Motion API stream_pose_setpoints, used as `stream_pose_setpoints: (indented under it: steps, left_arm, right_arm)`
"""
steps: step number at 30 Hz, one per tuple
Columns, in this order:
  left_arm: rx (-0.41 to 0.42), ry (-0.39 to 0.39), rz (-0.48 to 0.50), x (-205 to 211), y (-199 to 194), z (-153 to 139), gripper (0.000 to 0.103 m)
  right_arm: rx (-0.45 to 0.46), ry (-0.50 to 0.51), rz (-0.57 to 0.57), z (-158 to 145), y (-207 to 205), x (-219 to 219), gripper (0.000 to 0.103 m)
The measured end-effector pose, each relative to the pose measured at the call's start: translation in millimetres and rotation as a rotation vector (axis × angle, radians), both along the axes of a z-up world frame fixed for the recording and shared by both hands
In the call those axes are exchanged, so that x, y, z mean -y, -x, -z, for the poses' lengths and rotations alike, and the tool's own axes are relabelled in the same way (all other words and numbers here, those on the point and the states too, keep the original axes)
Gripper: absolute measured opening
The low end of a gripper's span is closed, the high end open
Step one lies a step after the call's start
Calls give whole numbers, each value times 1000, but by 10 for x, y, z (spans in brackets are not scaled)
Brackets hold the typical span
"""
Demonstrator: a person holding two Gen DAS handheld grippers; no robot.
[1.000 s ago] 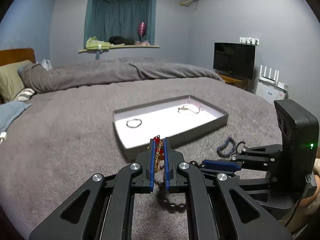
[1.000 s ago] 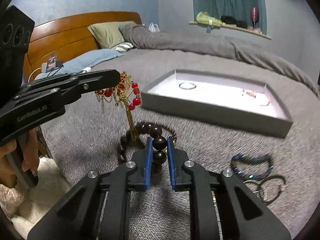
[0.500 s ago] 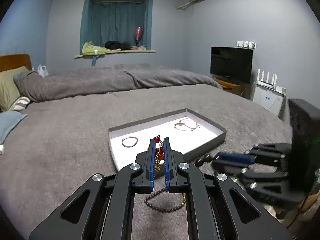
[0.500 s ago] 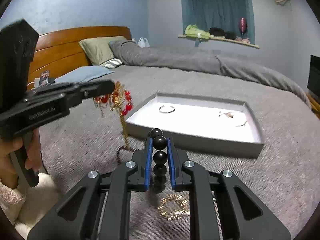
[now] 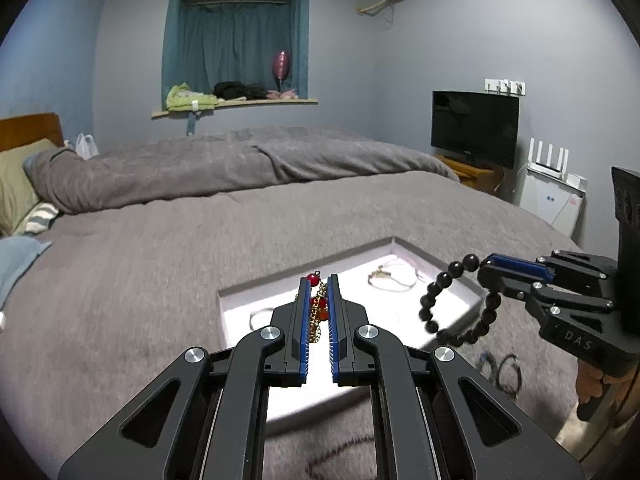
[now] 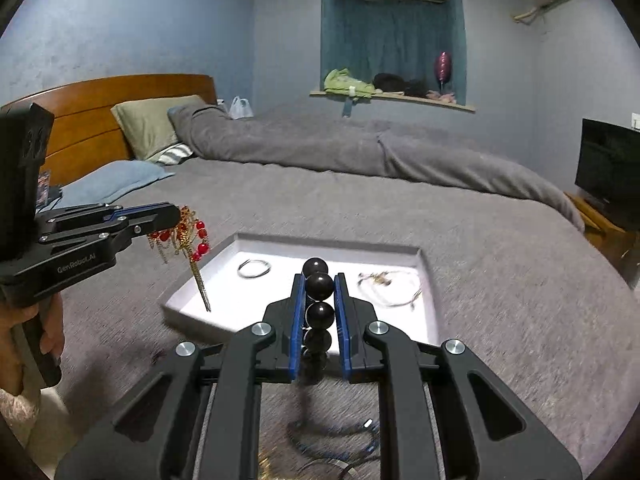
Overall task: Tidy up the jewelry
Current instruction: 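Lift both items into the white box and open both grippers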
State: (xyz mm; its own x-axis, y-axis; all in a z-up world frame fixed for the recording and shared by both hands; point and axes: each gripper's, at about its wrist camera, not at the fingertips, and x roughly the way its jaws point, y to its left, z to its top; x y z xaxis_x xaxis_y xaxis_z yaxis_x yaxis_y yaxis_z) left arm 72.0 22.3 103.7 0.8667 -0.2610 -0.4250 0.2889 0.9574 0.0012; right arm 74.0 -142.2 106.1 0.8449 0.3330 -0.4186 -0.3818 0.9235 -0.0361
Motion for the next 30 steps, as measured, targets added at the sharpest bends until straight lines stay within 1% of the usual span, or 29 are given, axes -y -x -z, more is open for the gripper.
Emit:
stream_pose_setpoints:
  steps: [7,12,15,17,19,24,30]
  left_arm:
    - [-19,8,-7,31,-348,23,9]
    - [-70,4,-15,-4,-517,214,9]
    - [-139,16,-5,-50,-625,408,9]
    - [-189,29,-5,-98,-687,545,9]
    - [-233,38,-14,-156,-737,663,9]
    - [-277,28,-58,-264,-794,795,9]
    - [-309,7,-77,-306,-801,896,9]
  right_arm:
    - [8,-16,28,-53,-308,40,14]
    - [-11,-25,36,30,-539,24,14]
    - [-55,-29,38,177,-657,54,14]
    - [-107,-39,41,311,-752,100,14]
    - [-140,-34,57,406,-820,147,14]
    - [-195,-14,106,553,-923,235,14]
    - [-254,14,142,686,-992,305,14]
